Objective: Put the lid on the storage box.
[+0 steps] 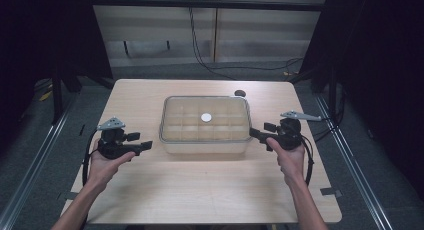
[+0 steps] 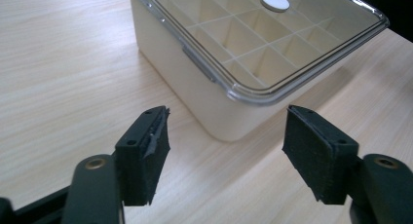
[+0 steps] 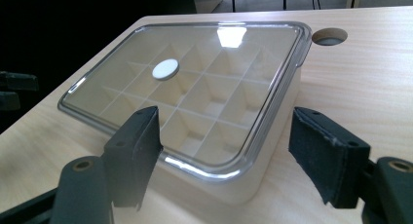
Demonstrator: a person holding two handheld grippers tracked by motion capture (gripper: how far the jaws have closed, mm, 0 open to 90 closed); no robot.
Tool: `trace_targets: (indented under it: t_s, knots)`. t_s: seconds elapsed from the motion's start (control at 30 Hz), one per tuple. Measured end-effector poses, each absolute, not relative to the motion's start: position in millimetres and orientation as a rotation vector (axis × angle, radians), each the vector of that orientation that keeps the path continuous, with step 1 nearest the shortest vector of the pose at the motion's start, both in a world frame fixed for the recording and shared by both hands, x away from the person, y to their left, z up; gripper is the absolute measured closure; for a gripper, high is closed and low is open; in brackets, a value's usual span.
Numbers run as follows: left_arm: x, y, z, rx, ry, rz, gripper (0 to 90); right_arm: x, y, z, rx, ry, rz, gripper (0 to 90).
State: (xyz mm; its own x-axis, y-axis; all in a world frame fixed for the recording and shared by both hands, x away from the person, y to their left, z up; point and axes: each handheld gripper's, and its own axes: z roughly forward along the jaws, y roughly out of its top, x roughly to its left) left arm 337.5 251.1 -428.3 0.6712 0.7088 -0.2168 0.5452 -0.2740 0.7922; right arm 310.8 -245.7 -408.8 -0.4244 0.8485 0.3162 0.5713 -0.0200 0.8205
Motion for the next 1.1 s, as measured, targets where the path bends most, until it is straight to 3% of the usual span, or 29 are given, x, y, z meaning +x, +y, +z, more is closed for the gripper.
trace_targets:
  t_s: [0.77,1.1]
  knots:
    - [276,268,-449,2.004,1.005,0.131,30.4,241,-258,-430,1.517,2.023,1.323,23.0]
    - [257,286,-467,1.974,1.059,0.178,30.4,221,-267,-453,1.555,2.006,1.317,24.4]
